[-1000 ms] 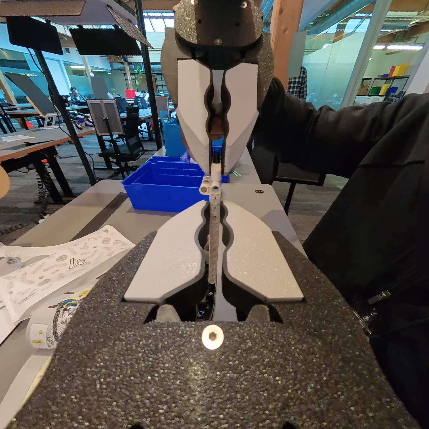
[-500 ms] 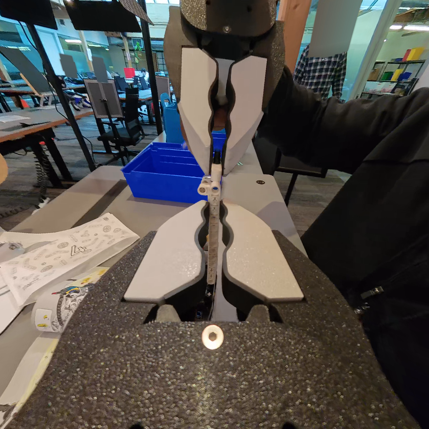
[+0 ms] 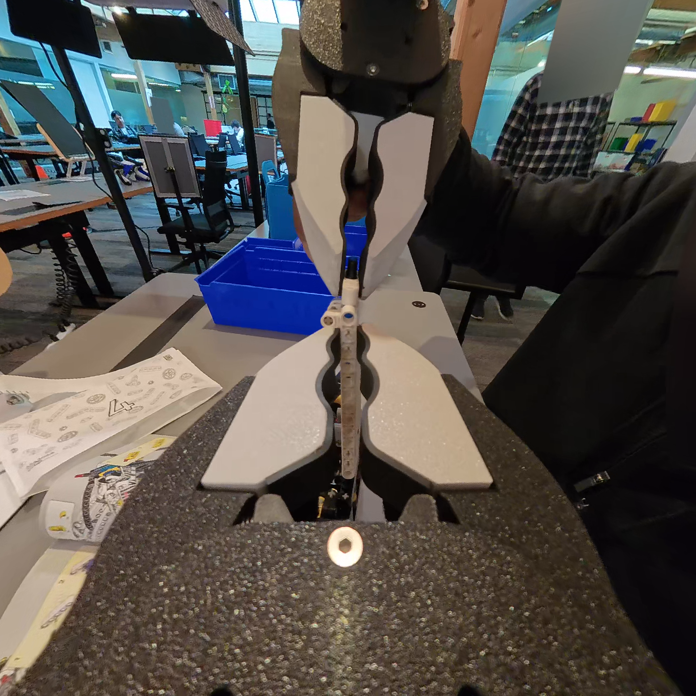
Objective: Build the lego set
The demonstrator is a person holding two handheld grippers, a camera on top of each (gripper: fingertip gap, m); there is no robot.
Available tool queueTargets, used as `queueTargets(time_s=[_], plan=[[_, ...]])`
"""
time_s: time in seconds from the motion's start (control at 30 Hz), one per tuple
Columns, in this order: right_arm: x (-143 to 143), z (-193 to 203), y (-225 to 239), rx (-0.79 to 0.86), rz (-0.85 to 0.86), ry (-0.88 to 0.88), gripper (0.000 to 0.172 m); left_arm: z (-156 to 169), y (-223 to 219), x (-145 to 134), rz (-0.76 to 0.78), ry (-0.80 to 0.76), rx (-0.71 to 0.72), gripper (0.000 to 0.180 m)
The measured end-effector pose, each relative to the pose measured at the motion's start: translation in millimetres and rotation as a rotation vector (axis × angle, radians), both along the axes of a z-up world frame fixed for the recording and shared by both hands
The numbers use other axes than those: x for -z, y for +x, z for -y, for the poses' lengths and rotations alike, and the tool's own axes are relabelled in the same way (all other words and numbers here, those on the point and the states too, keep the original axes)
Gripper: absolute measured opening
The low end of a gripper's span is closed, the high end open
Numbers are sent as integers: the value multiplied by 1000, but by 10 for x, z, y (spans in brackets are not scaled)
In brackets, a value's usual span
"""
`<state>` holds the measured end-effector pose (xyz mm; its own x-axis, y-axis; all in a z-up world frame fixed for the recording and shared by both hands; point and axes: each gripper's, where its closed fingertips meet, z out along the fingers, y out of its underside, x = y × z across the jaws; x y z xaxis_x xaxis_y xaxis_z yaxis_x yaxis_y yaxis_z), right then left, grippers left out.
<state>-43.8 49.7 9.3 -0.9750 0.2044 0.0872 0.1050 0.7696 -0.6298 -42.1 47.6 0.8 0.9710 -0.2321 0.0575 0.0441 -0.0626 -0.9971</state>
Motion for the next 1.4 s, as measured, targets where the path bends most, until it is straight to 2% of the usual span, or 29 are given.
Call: queueTargets(time_s=[0.17,0.23,0.3,0.33,0.43,0.57,0.73,0.9,1.07,1.23,1.3,1.4], plan=[[106,-17,-11,-1,37,30,8,-2,5,24,53,-14,23,6],[158,37,13,-14,62,13,8,-10,66,-51,83,13,59,7],[283,37,9,-22,48,75,7,-44,50,72,43,-70,33,7],[312,36,-12,-13,45,73,7,-38,34,85,66,-64,39,7],[355,-31,-109,27,75,24,8,-45,-80,214,90,-79,4,7],[439,-93,-179,49,84,-21,8,-30,-203,254,102,-65,-14,7],[654,-87,-161,26,150,-115,8,-27,-341,369,127,-74,-38,7],[1010,-165,-234,53,245,-242,8,17,-547,440,182,-37,-78,7],[1602,-301,-320,130,408,-371,7,73,-747,477,259,31,-117,7],[2255,-394,-347,225,567,-416,7,35,-847,653,296,20,-145,7],[2464,-456,-337,254,594,-351,8,18,-865,701,302,22,-152,7],[2480,-505,-366,269,557,-343,7,0,-876,739,294,32,-162,7]])
